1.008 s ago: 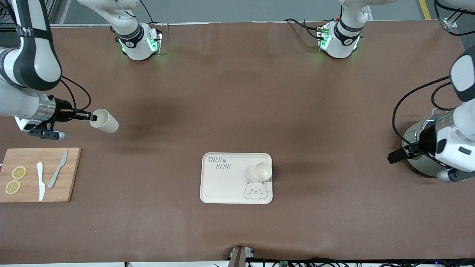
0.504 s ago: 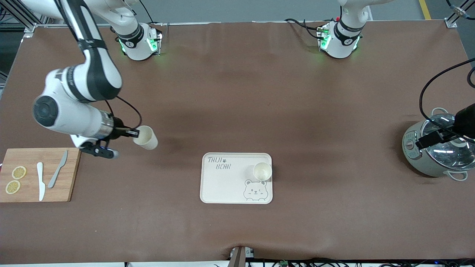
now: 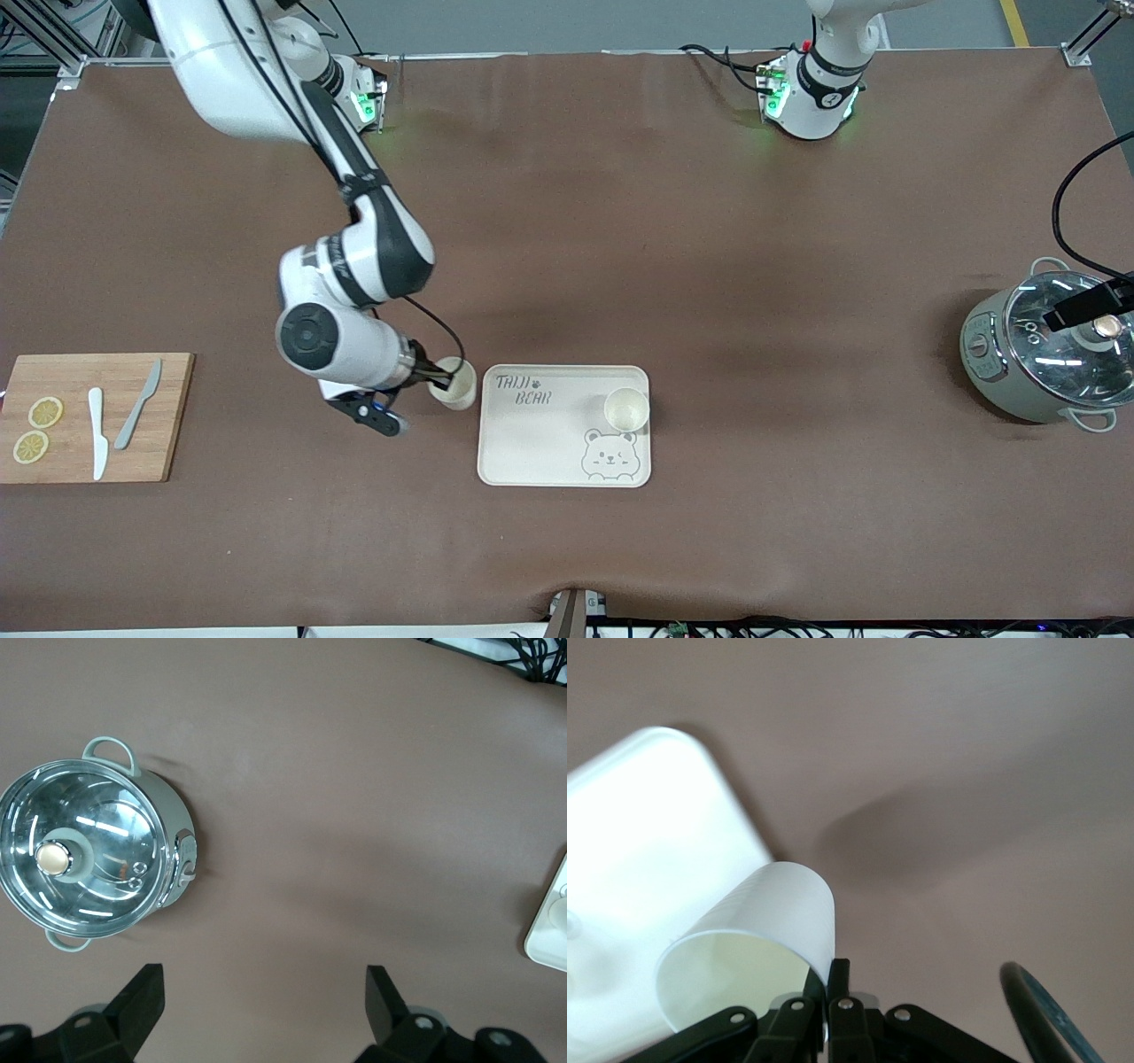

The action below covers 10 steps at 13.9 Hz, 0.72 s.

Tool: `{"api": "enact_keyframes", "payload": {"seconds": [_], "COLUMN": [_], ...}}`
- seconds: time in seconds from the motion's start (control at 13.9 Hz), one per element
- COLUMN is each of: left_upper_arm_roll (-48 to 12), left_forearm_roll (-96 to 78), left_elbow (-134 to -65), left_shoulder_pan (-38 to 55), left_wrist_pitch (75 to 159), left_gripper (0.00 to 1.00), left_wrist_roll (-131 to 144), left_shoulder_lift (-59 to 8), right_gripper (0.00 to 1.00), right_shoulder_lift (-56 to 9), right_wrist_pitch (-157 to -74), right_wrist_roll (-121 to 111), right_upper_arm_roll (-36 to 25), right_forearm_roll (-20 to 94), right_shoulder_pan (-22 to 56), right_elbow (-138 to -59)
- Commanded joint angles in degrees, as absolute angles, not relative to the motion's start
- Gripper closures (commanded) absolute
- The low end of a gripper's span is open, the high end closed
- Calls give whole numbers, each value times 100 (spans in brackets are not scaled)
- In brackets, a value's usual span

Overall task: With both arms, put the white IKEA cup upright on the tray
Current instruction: 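Carry the second white cup to the tray with the right gripper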

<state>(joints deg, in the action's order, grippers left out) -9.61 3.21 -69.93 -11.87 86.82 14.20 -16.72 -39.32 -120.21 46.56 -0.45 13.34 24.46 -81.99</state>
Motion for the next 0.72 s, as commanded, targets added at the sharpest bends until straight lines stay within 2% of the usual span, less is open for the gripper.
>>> {"api": "enact_keyframes", "payload": {"seconds": [0.0,0.36,0.65], "left_upper_arm_roll": [-1002,-1002,-1002], "left_forearm_roll": [404,404,413], "left_elbow": [-7154,-7198,-7558], "left_shoulder_pan": [-1204,-1292,-1345], "left_wrist_pitch": [8570,8420,8394], "left_gripper": [0,0,0], "left_wrist_roll": [1345,1047,967], "left_shoulder_lift": [-1503,-1310,-994], "right_gripper": [100,100,100], "right_shoulder_lift": [-4210,-4359,-4526], "right_wrist_pitch": [-12304,-12463,-12454], "right_wrist_roll": [4921,5203,5203], "right_upper_arm_roll": [-88,-97,-97], "right_forearm_roll": [1975,2171,2101], "right_shoulder_pan": [2636,2812,2812], "right_elbow": [-7858,-7813,-7822]}}
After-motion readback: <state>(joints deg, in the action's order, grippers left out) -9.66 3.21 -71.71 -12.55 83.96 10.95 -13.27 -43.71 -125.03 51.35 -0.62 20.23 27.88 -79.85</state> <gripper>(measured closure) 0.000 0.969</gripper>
